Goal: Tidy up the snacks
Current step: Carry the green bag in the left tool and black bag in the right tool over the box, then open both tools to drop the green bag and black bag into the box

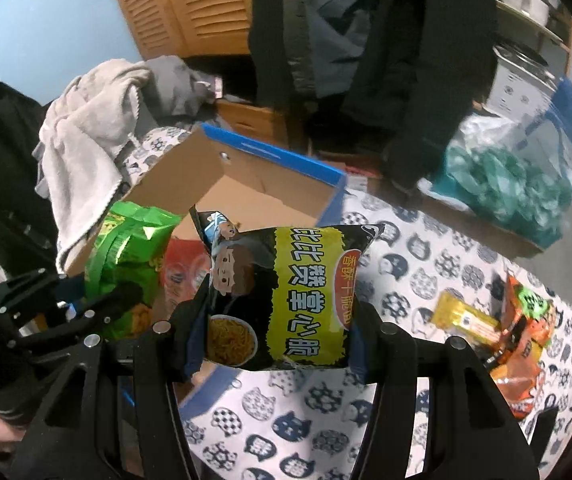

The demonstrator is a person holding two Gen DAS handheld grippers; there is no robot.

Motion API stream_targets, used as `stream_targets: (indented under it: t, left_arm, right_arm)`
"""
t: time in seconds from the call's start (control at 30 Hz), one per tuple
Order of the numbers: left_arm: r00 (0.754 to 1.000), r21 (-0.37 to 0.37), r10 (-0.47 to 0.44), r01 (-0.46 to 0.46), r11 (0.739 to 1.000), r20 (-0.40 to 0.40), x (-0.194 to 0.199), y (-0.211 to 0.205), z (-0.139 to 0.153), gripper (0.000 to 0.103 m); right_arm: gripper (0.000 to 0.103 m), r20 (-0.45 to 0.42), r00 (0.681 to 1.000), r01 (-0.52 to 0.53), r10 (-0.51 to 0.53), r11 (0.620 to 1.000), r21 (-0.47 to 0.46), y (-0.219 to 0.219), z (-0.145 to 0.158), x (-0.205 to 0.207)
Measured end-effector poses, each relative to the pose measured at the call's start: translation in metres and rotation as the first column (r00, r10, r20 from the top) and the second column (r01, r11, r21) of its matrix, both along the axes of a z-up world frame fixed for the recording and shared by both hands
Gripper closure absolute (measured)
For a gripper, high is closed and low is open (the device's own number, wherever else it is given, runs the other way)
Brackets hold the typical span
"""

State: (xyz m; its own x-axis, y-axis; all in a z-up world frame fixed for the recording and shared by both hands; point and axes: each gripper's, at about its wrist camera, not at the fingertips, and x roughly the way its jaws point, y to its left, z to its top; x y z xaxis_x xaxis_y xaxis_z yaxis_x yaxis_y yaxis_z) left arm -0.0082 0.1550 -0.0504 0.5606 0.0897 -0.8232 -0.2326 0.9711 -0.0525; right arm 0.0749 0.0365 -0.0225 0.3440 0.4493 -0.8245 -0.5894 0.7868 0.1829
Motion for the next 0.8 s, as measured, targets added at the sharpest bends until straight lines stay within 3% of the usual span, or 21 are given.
stream_targets:
  t: [0.53, 0.6, 0.7, 0.8]
  left_arm:
    - [0.992, -0.053, 0.101, -0.105, 0.993, -0.074, -0.004, 0.039, -0.029, 0.071]
    - [0.992, -0.053, 0.101, -0.105, 0.993, -0.071, -0.004, 0.037, -0.027, 0.064]
    - [0.994, -0.044, 0.098, -0.1, 0.994, -0.058, -0.003, 0.034, -0.023, 0.043]
    - [0.996, -0.048, 0.08, -0.082, 0.995, -0.047, -0.001, 0.029, -0.02, 0.037]
  right_arm:
    - [0.044, -0.107, 0.992, -0.07, 0.069, 0.998, -0.005, 0.054, -0.03, 0.003]
    - [0.038, -0.099, 0.993, -0.07, 0.069, 0.998, -0.006, 0.051, -0.03, 0.004]
    - [0.03, -0.082, 0.995, -0.059, 0.059, 0.998, 0.0, 0.043, -0.026, 0.003]
    - [0.024, -0.082, 0.996, -0.038, 0.039, 0.999, 0.017, 0.031, -0.023, 0.003]
